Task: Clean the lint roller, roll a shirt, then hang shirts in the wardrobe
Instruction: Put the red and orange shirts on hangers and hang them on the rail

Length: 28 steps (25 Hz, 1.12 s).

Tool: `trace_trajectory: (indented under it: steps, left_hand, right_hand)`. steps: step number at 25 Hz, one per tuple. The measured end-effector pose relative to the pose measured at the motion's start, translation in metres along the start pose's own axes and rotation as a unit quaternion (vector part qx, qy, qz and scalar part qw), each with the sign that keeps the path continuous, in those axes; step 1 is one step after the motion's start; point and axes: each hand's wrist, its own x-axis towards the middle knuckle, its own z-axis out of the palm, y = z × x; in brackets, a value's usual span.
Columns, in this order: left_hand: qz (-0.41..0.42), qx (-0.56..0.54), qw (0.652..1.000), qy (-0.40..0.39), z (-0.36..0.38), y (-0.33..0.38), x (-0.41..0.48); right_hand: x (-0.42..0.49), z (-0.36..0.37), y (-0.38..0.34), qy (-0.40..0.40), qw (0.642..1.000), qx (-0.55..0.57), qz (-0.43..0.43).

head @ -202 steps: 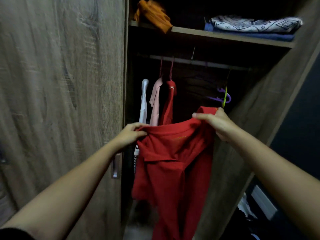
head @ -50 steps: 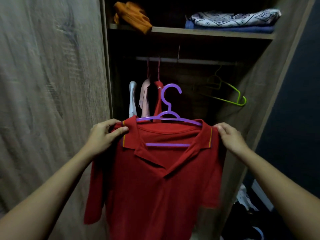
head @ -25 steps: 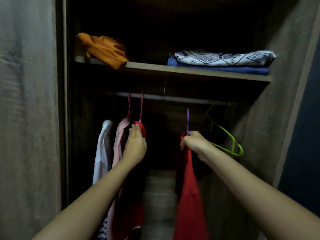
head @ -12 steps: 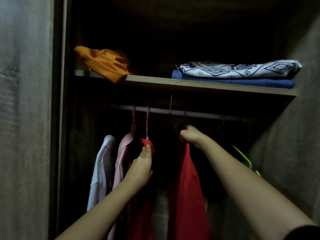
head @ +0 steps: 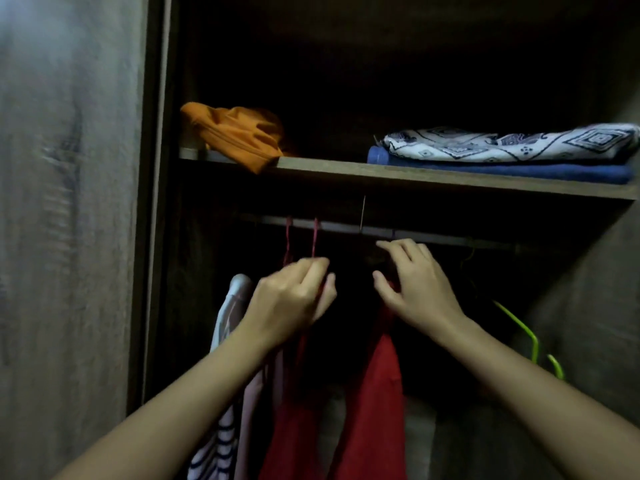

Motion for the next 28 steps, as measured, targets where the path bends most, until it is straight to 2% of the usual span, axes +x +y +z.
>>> trace_trajectory:
  steps: [1, 3, 5, 6, 7, 8, 10, 11, 13, 14, 18, 20, 22, 23, 24, 28]
  left_hand:
    - [0.057, -0.018, 0.996, 0.069, -0.013, -0.01, 0.021]
    - [0.165, -0.044, 0.974, 0.15, -0.037, -0.027, 0.064]
    - [0.193, -0.015, 0.966, 0.169, -0.05, -0.046, 0.102]
    - [0.15, 0.023, 0.977, 0.152, -0.05, -0.057, 0.122]
    - [0.073, 0.07, 0.988, 0.114, -0.05, -0.067, 0.139]
    - [-0.03, 0.115, 0.992, 0.039, -0.051, -0.08, 0.152]
    - [-0.222, 0.118, 0.956, -0.151, -0.053, -0.103, 0.164]
    - [-0.276, 0.082, 0.93, -0.226, -0.051, -0.113, 0.164]
    - [-0.269, 0.058, 0.911, -0.308, -0.046, -0.128, 0.154]
    - [-0.234, 0.068, 0.921, -0.304, -0.047, -0.132, 0.148]
    - [-0.093, 0.051, 0.981, -0.162, -0.056, -0.135, 0.149]
    - [-0.139, -0.031, 0.98, -0.139, -0.057, -0.137, 0.157]
    - [-0.234, -0.135, 0.941, -0.206, -0.051, -0.139, 0.162]
    - [-0.248, -0.148, 0.924, -0.249, -0.049, -0.14, 0.161]
    - [-0.245, -0.144, 0.922, -0.262, -0.047, -0.138, 0.159]
    - [-0.159, -0.154, 0.969, -0.114, -0.062, -0.122, 0.148]
  right_hand:
    - [0.001, -0.015, -0.006, 0.065, 0.995, 0.005, -0.076]
    - [0.012, -0.039, -0.012, 0.165, 0.968, -0.03, -0.186]
    - [0.035, -0.057, -0.013, 0.206, 0.955, -0.089, -0.192]
    - [0.048, -0.062, -0.011, 0.207, 0.954, -0.129, -0.174]
    - [0.06, -0.066, -0.006, 0.193, 0.955, -0.168, -0.153]
    - [0.071, -0.068, -0.001, 0.164, 0.957, -0.2, -0.132]
    - [0.086, -0.067, 0.013, 0.081, 0.964, -0.235, -0.09]
    - [0.088, -0.064, 0.019, 0.045, 0.967, -0.241, -0.069]
    - [0.089, -0.054, 0.028, 0.02, 0.969, -0.242, -0.042]
    - [0.089, -0.051, 0.03, 0.026, 0.971, -0.237, -0.034]
    - [0.091, -0.045, 0.026, 0.063, 0.977, -0.202, -0.019]
    - [0.091, -0.045, 0.025, 0.066, 0.977, -0.2, -0.021]
    - [0.091, -0.044, 0.026, 0.061, 0.979, -0.196, -0.018]
    - [0.09, -0.044, 0.026, 0.056, 0.979, -0.196, -0.014]
    - [0.09, -0.043, 0.027, 0.054, 0.979, -0.198, -0.013]
    - [0.087, -0.056, 0.021, -0.01, 0.987, -0.163, 0.006]
